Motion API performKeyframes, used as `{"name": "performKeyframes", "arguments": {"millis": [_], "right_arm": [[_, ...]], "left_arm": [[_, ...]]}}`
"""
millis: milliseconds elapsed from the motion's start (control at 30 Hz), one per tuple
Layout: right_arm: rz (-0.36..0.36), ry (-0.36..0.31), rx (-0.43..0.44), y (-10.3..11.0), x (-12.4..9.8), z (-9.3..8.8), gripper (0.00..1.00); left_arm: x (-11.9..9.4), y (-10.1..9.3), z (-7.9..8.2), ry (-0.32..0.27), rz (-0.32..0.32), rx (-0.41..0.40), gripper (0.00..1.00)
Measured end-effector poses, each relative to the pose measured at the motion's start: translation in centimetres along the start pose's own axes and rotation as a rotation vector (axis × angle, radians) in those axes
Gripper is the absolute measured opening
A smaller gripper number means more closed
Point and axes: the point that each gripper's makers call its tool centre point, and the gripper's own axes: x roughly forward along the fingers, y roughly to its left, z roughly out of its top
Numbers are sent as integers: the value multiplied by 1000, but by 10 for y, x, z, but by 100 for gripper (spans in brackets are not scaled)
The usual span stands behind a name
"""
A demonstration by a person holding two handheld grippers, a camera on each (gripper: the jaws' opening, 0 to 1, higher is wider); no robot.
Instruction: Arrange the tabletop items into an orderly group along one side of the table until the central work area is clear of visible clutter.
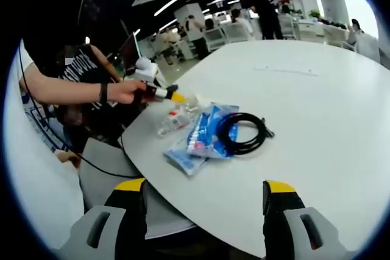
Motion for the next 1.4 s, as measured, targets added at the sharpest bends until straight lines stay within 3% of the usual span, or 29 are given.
{"name": "performKeyframes", "arguments": {"millis": [433, 733, 1033, 1400], "right_arm": [[-24, 14, 0, -10, -8, 3, 78], [-27, 18, 1, -8, -9, 4, 78], [-4, 27, -10, 0, 1, 5, 78], [30, 32, -39, 7, 9, 7, 77]], "left_arm": [[13, 2, 2, -5, 8, -49, 43], [14, 13, -1, -32, 5, -190, 39], [1, 16, -9, -49, -8, -217, 38], [-38, 28, -15, -107, 26, -242, 38]]}}
